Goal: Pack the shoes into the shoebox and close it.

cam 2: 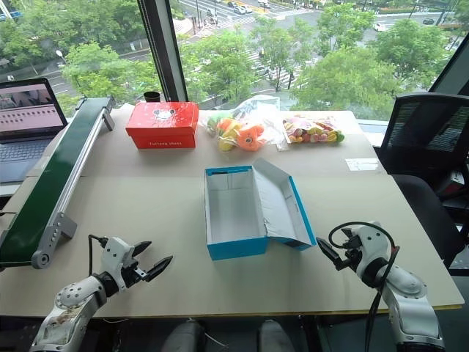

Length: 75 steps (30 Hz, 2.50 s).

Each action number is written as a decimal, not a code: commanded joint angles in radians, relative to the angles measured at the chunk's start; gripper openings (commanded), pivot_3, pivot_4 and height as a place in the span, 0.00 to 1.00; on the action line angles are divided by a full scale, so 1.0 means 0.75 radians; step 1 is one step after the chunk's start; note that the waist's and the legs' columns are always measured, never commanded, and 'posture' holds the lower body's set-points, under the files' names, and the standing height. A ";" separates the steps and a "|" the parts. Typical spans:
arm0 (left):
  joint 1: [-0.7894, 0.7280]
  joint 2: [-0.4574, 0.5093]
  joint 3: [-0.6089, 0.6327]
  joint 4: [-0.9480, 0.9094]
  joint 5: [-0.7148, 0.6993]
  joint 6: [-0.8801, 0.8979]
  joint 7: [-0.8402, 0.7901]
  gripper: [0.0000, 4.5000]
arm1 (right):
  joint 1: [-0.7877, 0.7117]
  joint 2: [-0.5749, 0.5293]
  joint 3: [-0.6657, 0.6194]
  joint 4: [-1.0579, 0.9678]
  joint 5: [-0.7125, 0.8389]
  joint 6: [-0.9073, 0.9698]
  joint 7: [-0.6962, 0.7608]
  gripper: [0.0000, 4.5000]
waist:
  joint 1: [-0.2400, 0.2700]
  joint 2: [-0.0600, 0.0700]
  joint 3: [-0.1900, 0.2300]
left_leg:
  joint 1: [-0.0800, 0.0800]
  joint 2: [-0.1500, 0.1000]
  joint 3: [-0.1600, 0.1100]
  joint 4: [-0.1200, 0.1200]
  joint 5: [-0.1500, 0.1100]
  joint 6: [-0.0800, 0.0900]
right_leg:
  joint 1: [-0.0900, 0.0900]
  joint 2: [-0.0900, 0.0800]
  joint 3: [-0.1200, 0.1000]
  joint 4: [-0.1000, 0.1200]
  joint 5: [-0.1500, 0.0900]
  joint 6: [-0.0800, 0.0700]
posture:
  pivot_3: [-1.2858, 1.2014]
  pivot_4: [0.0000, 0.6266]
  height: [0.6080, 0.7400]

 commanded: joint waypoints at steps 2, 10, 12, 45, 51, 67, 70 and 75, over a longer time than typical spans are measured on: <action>-0.164 0.023 0.138 -0.114 -0.147 0.091 0.051 1.00 | -0.127 -0.069 -0.122 -0.063 0.068 0.060 -0.045 0.99 | 0.000 0.000 0.004 | 0.000 0.000 0.000 0.000 0.000 0.000 | 0.000 0.000 0.000 0.000 0.000 0.000 | 0.52 0.24 0.99; -0.649 0.102 0.378 -0.097 -0.162 0.253 0.428 1.00 | -0.660 -0.171 -0.091 -0.008 0.109 0.193 -0.077 0.99 | -0.013 0.000 0.024 | 0.001 0.000 0.000 0.002 0.008 0.003 | 0.003 0.001 0.001 -0.002 0.012 0.006 | 0.52 0.24 0.99; -0.682 0.105 0.410 -0.109 -0.140 0.286 0.513 1.00 | -0.759 -0.140 -0.014 -0.011 0.128 0.243 -0.033 0.99 | -0.022 0.000 0.024 | -0.001 0.000 0.000 0.000 0.008 0.004 | 0.001 0.002 0.002 -0.003 0.012 0.006 | 0.52 0.24 0.99; -0.542 0.234 0.712 0.089 -0.084 0.331 0.647 1.00 | -0.968 0.452 0.581 0.021 0.056 0.325 0.193 0.99 | -0.003 -0.003 0.026 | -0.022 0.000 -0.005 0.004 0.008 -0.003 | -0.021 0.001 -0.006 0.008 0.019 -0.005 | 0.52 0.24 0.99; -0.545 0.334 0.734 0.362 -0.038 0.213 0.591 1.00 | -0.930 0.422 0.573 -0.051 0.056 0.355 0.200 0.99 | -0.006 -0.003 0.026 | -0.022 0.000 -0.006 0.004 0.008 -0.003 | -0.021 0.002 -0.007 0.008 0.019 -0.005 | 0.52 0.24 0.99; -0.829 0.524 0.605 1.191 0.011 -0.229 0.326 1.00 | -0.887 0.424 0.562 -0.198 0.096 0.455 0.173 0.99 | -0.001 -0.005 0.026 | -0.022 0.000 -0.006 0.005 0.009 -0.004 | -0.023 0.001 -0.010 0.013 0.019 -0.005 | 0.52 0.24 0.99; -0.853 0.530 0.582 1.275 0.023 -0.298 0.288 1.00 | -0.870 0.422 0.559 -0.201 0.095 0.454 0.167 0.99 | -0.002 -0.005 0.026 | -0.022 0.001 -0.006 0.005 0.009 -0.004 | -0.023 0.001 -0.010 0.013 0.019 -0.005 | 0.52 0.24 0.99; -0.887 0.536 0.561 1.382 0.022 -0.305 0.289 1.00 | -0.842 0.428 0.551 -0.216 0.090 0.470 0.134 0.99 | -0.003 -0.006 0.025 | -0.022 0.001 -0.006 0.005 0.009 -0.004 | -0.023 0.001 -0.011 0.014 0.019 -0.005 | 0.52 0.24 0.99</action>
